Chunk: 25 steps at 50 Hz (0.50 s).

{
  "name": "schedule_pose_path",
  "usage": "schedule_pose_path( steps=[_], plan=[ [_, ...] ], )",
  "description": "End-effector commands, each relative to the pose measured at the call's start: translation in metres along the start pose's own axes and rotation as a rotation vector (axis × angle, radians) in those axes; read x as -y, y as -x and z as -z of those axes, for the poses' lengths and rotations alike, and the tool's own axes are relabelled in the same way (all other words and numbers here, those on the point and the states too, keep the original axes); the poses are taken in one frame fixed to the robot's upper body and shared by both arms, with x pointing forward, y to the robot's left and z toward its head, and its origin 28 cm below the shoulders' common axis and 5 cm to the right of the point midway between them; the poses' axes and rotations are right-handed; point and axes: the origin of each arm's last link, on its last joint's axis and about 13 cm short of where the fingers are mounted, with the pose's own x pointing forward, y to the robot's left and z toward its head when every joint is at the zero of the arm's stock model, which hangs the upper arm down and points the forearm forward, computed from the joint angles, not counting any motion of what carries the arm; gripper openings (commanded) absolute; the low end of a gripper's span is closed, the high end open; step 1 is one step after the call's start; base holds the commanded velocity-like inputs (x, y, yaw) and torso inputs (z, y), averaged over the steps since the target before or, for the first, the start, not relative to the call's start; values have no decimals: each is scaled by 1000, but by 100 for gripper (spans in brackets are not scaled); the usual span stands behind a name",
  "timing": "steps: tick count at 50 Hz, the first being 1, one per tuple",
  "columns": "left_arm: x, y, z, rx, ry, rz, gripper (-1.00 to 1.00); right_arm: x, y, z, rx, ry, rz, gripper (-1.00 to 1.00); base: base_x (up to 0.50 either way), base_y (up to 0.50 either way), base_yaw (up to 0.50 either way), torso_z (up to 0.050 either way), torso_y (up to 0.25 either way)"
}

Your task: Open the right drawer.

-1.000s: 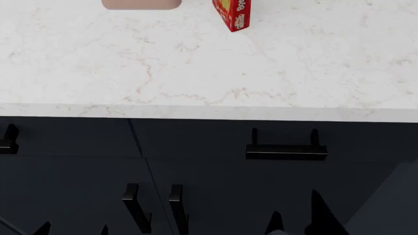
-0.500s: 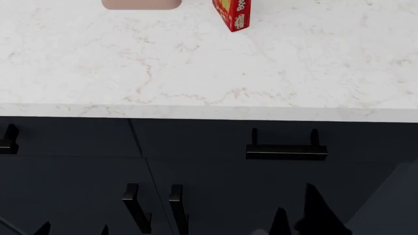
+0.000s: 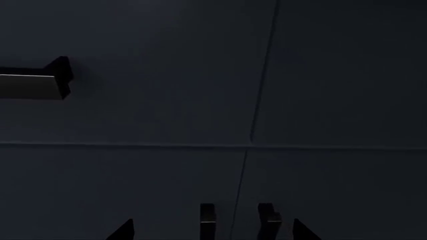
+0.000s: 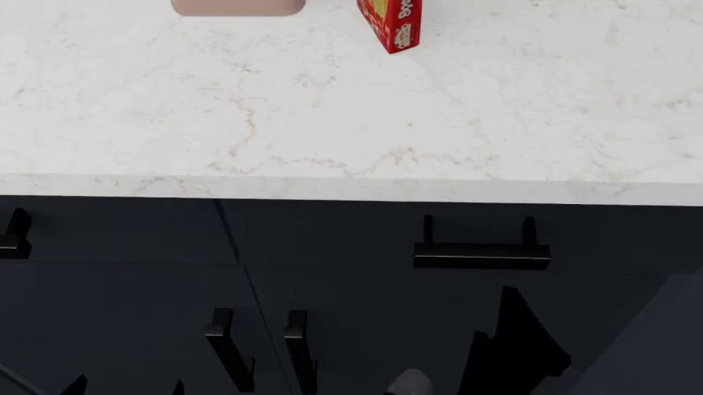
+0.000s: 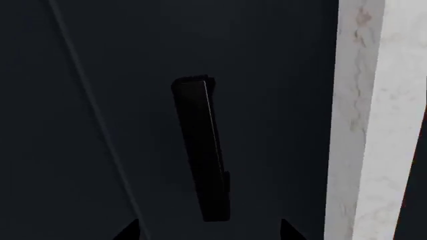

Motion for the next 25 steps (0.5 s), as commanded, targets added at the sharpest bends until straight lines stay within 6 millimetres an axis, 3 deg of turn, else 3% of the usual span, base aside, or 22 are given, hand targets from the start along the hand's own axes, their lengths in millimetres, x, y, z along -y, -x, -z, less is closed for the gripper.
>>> schedule_pose_path(
  steps=[1,25],
  plan=[
    [0,1,0,-2,-3,2,100,-3,-17,1,28,90,6,100,0,0,0,0,0],
    [1,0,2,-11,-8,5,100,-9,-34,0,84,265,34,100,0,0,0,0,0]
  ],
)
